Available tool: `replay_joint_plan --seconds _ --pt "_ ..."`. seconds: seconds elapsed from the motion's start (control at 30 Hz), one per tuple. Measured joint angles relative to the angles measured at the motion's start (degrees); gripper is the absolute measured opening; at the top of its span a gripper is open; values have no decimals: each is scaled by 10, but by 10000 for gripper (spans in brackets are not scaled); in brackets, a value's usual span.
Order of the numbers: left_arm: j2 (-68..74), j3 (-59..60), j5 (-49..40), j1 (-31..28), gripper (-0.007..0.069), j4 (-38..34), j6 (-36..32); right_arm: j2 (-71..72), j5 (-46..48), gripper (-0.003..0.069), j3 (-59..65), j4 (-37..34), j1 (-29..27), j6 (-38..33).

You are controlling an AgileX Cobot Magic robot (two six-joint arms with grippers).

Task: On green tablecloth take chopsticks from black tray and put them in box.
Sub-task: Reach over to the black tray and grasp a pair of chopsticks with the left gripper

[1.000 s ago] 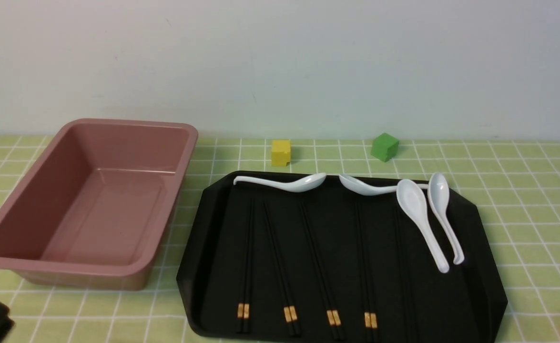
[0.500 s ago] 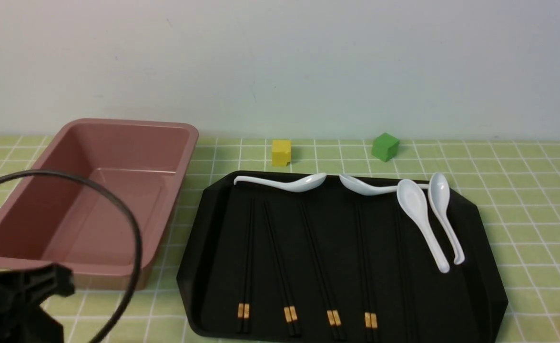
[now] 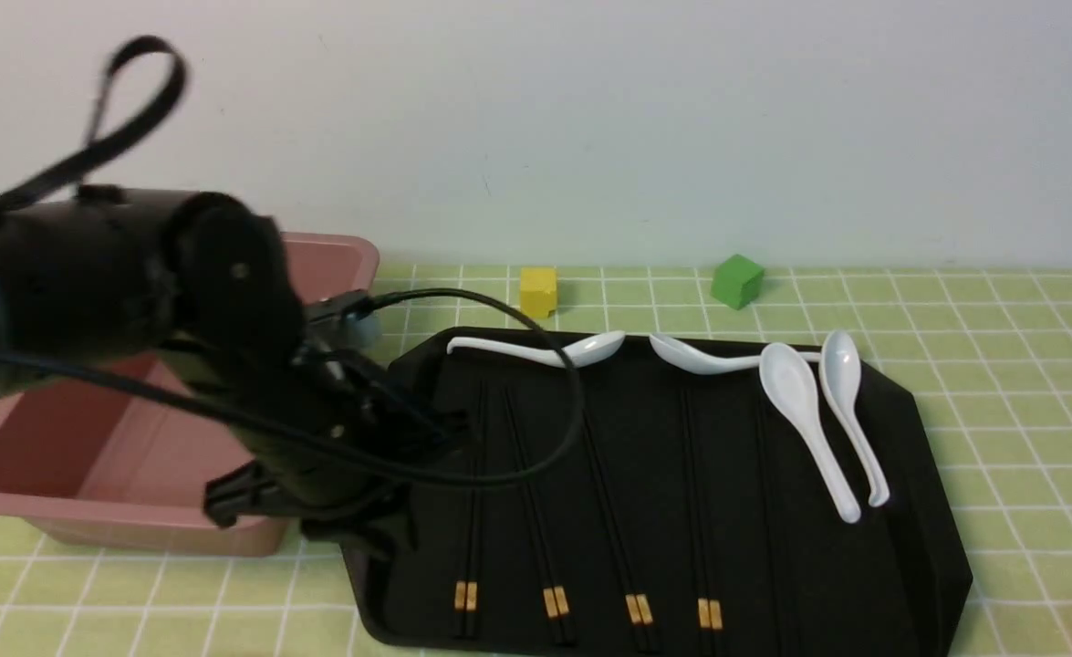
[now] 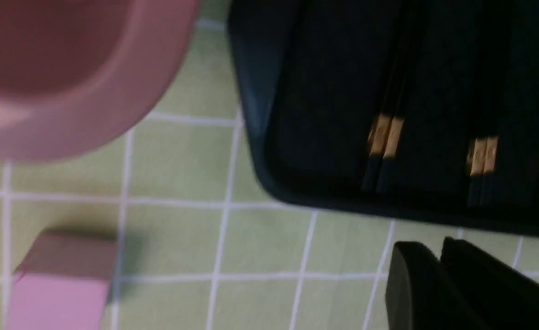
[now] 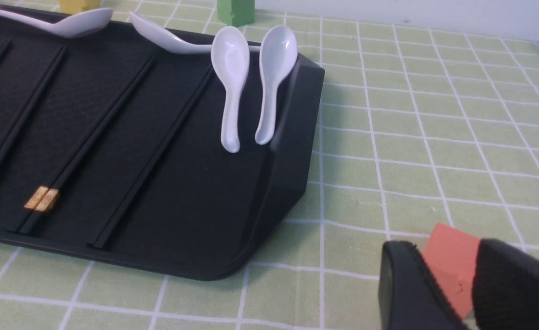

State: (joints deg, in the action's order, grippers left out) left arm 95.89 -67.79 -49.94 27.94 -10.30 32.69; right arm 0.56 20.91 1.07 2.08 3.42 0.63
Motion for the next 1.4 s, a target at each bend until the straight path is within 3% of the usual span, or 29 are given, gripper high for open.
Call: replay_joint_plan --seconds 0.03,0.13,0.27,0.53,0.87,0.97,1.13,1.4 --pt "5 -4 1 2 137 0 0 0 0 240 0 0 0 0" --pt "87 -85 -7 28 250 28 16 0 0 240 0 0 0 0" --pt "149 -144 -31 33 304 35 18 0 0 240 0 0 0 0" --pt "229 -194 -42 33 316 84 63 0 0 240 0 0 0 0" --pt "255 -199 -40 33 317 113 71 0 0 240 0 0 0 0" --pt "258 -201 -42 33 303 113 71 0 0 240 0 0 0 0" --pt "256 -203 -40 33 96 96 58 0 0 240 0 0 0 0" --pt "147 -201 -44 23 113 82 44 0 0 240 0 -1 0 0"
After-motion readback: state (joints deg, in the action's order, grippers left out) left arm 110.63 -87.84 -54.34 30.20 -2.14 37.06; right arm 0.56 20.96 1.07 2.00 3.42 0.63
